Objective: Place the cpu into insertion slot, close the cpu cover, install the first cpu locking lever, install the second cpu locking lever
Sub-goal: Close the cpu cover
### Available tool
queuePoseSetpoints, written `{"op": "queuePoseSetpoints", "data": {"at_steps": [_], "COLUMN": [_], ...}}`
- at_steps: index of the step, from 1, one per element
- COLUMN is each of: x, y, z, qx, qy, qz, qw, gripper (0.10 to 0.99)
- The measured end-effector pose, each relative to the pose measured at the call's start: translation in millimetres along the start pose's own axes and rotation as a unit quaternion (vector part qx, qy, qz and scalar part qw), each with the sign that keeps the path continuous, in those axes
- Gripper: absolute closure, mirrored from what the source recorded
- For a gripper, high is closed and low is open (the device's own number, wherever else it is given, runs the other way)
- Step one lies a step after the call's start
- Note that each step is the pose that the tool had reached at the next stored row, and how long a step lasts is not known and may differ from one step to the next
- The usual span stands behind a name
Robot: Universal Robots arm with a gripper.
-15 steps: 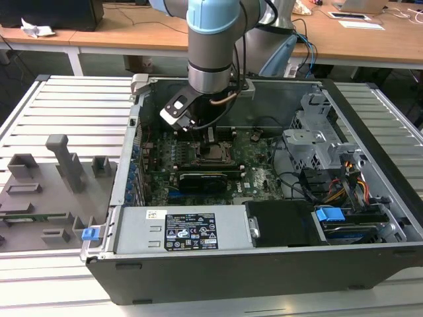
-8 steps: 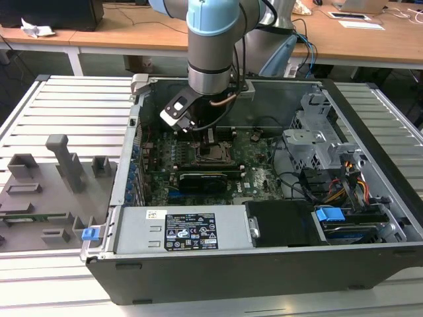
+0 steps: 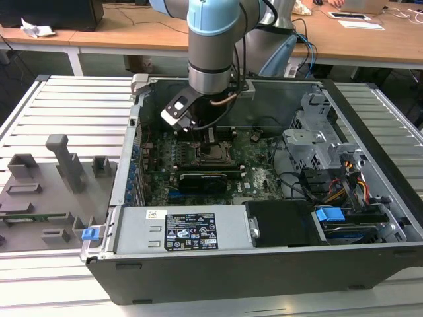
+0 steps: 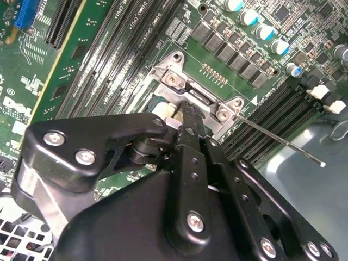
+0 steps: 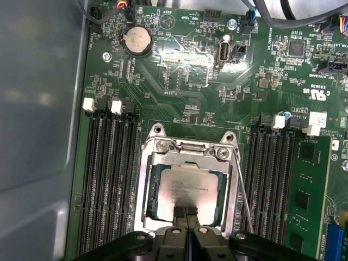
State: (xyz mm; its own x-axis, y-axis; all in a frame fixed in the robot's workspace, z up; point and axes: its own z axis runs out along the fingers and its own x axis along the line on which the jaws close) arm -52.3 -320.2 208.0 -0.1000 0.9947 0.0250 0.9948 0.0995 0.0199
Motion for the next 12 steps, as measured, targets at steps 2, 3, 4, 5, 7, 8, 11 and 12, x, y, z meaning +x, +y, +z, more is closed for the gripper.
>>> {"op": "queuePoseSetpoints", "data": {"at_steps": [2, 3, 4, 5, 7, 8, 11, 12], "x": [0.1, 0.0, -0.1, -0.3, -0.6, -0.6, -0.9, -1.0], "y": [0.4, 1.5, 2.9, 4.4, 7.1, 7.8, 10.6, 11.4], "z": [-3.7, -3.7, -3.7, -3.7, -3.7, -3.7, -3.6, -3.6], "qx": [-0.0001, 0.0000, 0.0001, 0.0001, 0.0001, 0.0001, 0.0001, 0.0001], "qy": [0.0001, 0.0001, 0.0000, 0.0000, 0.0000, 0.0000, 0.0000, 0.0000], "qz": [0.000, 0.000, 0.000, 0.000, 0.000, 0.000, 0.000, 0.000], "qw": [1.0000, 1.0000, 1.0000, 1.0000, 1.0000, 1.0000, 1.0000, 1.0000], "gripper": [0.980, 0.980, 0.980, 0.980, 0.980, 0.980, 0.980, 0.980]}}
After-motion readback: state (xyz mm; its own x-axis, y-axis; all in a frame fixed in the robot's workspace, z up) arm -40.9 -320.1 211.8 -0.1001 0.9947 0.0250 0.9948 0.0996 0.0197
